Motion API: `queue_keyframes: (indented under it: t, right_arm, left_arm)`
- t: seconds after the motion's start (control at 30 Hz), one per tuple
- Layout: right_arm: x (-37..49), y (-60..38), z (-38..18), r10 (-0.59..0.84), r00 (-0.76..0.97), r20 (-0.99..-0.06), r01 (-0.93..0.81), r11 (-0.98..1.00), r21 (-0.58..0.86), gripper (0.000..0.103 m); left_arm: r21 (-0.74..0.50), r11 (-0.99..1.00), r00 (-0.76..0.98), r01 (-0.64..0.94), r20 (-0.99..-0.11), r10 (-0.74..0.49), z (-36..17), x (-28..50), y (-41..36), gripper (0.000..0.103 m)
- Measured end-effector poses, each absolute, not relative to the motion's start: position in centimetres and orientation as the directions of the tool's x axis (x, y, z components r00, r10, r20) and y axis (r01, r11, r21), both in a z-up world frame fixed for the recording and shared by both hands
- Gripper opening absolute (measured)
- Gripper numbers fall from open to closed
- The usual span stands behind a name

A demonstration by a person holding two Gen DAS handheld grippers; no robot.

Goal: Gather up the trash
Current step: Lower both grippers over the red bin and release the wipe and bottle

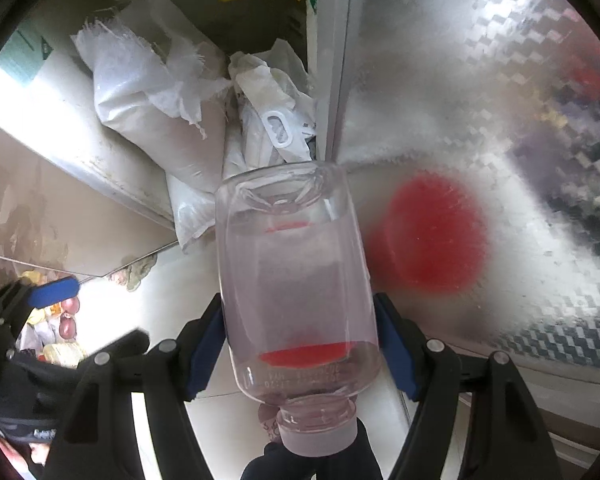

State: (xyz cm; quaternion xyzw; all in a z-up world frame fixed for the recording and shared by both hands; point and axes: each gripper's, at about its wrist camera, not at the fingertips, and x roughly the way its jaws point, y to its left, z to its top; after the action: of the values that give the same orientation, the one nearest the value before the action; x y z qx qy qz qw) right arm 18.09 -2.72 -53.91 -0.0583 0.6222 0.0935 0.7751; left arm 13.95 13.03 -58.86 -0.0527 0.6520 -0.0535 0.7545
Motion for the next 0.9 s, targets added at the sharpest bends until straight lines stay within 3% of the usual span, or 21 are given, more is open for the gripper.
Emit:
queue_keyframes:
  t: [0.37,0.4,0.47,0.73,0.9]
  right_arm:
    - [18.2,-2.8,-56.0,0.051,0.17,-0.984,-0.198,0.98,0.017,0.069]
    - [18.1,-2.9,-56.2,0.042,0.16,-0.986,-0.195,0.981,0.01,0.071]
    - [18.1,-3.0,-56.8,0.036,0.133,-0.99,-0.187,0.982,0.011,0.085]
    - [16.5,-2.9,-55.6,0.046,0.13,-0.99,-0.197,0.98,0.02,0.09]
    - [15.4,-2.8,-52.3,0.049,0.165,-0.985,-0.227,0.974,0.011,0.09]
  left_arm:
    - [-0.147,0.989,0.145,-0.024,-0.979,-0.142,-59.6,13.6,14.0,0.103]
    - [-0.148,0.989,0.145,-0.024,-0.979,-0.143,-59.6,13.5,14.0,0.103]
    - [-0.139,0.99,0.144,-0.025,-0.98,-0.135,-59.6,13.2,14.0,0.103]
    - [-0.129,0.991,0.153,-0.026,-0.98,-0.124,-58.1,11.9,14.2,0.103]
    - [-0.116,0.992,0.185,-0.044,-0.977,-0.106,-54.4,10.8,14.6,0.103]
